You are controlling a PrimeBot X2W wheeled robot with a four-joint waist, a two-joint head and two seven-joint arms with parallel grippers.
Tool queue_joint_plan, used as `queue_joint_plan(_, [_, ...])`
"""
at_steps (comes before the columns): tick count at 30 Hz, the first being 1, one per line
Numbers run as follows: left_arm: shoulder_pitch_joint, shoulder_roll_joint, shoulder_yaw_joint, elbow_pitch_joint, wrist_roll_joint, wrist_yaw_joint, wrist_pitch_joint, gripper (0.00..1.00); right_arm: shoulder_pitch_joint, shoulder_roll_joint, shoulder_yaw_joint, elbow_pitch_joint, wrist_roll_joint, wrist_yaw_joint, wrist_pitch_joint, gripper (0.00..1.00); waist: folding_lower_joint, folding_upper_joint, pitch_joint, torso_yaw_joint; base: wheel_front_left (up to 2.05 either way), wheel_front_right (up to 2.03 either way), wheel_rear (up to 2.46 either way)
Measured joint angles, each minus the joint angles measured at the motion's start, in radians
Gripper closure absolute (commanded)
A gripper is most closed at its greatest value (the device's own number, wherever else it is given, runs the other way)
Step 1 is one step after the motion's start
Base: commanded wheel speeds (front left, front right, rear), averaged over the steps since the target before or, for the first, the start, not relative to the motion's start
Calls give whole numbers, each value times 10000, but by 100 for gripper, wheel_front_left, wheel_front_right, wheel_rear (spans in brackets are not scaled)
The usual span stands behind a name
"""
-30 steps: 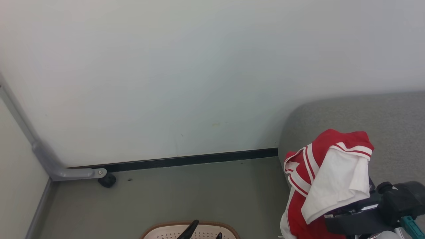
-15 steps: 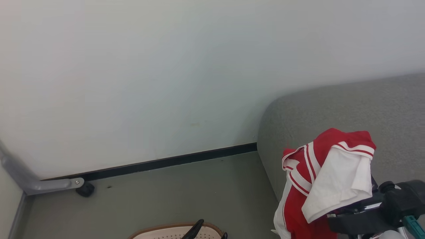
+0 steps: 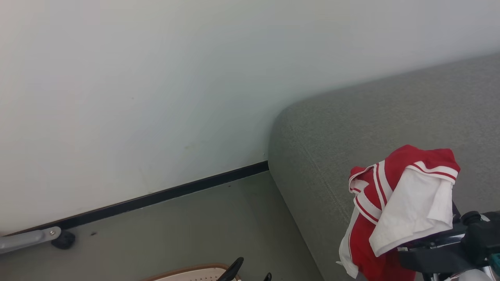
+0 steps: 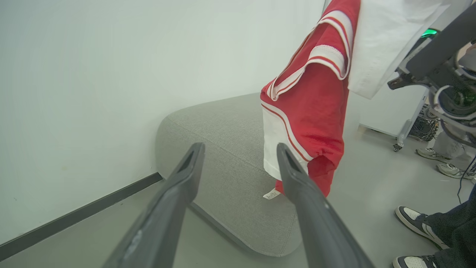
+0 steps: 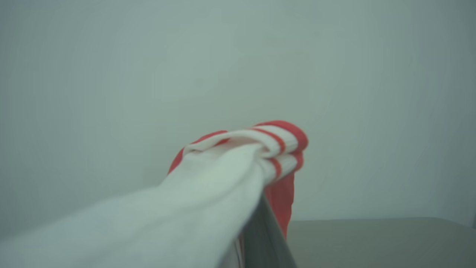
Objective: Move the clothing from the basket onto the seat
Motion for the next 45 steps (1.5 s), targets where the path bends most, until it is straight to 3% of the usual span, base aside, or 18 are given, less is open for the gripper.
queue_joint_plan(23, [-27,-86,-107,31,104,-12,0,0,578,-50,-491,-351,-109,-134,2,100,0,0,400,-1539,0,0,0])
queue_joint_plan(45, [-115,127,-514,63,100,-12,0,0,466,-280,-1526,-157,178,-171,2,100,0,0,675,-1496,0,0,0])
